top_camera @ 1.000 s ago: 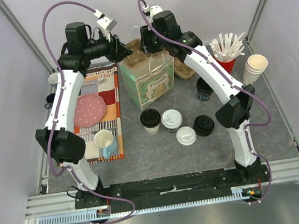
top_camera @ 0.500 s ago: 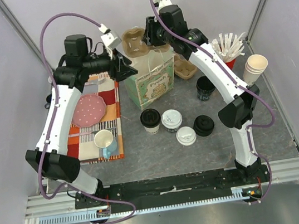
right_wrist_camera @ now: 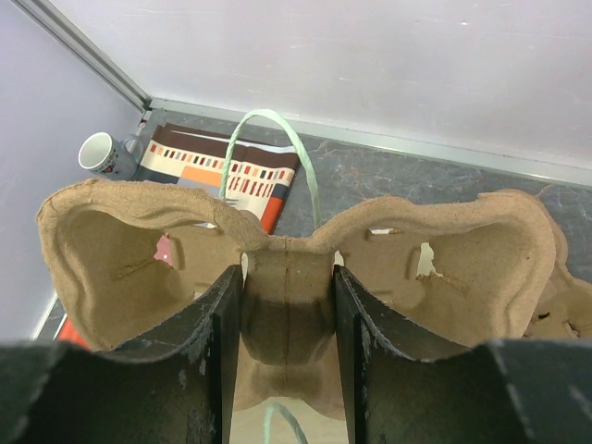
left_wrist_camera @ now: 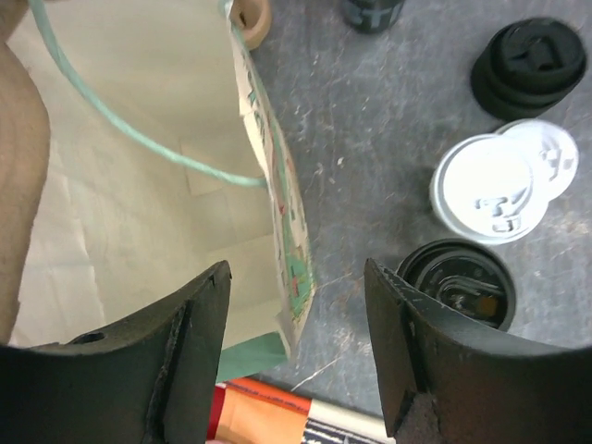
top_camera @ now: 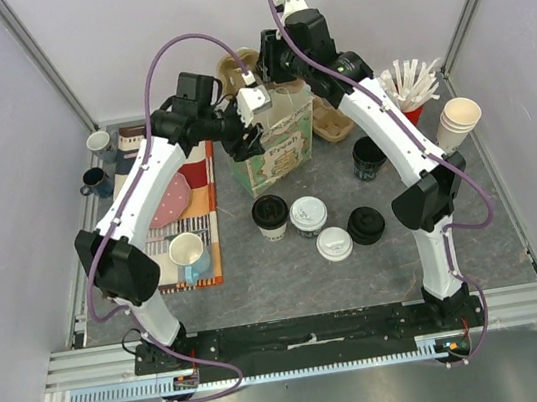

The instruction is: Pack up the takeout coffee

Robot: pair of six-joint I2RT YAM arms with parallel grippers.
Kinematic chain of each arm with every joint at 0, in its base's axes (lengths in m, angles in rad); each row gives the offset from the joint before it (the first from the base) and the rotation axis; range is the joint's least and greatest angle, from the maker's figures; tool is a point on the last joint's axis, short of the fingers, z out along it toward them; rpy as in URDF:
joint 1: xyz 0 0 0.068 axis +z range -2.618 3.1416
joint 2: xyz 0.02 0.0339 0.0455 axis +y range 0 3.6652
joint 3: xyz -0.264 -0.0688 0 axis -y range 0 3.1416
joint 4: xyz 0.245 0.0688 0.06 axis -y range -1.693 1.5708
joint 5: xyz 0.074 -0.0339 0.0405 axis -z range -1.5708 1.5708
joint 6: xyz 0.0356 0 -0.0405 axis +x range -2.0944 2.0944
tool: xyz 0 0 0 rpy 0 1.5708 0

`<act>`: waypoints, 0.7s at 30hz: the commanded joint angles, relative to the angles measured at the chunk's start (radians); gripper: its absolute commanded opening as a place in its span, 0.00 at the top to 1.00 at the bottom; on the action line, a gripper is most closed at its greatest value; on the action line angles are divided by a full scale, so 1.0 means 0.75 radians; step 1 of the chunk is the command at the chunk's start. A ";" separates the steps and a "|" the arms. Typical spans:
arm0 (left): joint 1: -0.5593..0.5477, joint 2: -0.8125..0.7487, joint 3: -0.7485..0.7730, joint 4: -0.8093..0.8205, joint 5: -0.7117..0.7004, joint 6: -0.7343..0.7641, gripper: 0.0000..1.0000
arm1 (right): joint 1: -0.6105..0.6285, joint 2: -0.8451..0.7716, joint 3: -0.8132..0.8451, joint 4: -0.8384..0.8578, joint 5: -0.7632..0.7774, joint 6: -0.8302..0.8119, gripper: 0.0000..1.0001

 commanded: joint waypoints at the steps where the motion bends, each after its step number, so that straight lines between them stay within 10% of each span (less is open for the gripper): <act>1: -0.008 -0.044 -0.048 0.000 -0.122 0.193 0.36 | 0.003 -0.029 0.019 0.025 -0.026 -0.008 1.00; 11: -0.075 -0.218 -0.304 0.008 -0.140 0.519 0.84 | 0.027 -0.017 0.056 -0.273 -0.024 -0.061 1.00; 21: -0.139 -0.379 -0.471 0.247 -0.267 0.637 0.98 | 0.085 -0.009 0.180 -0.358 0.007 -0.090 1.00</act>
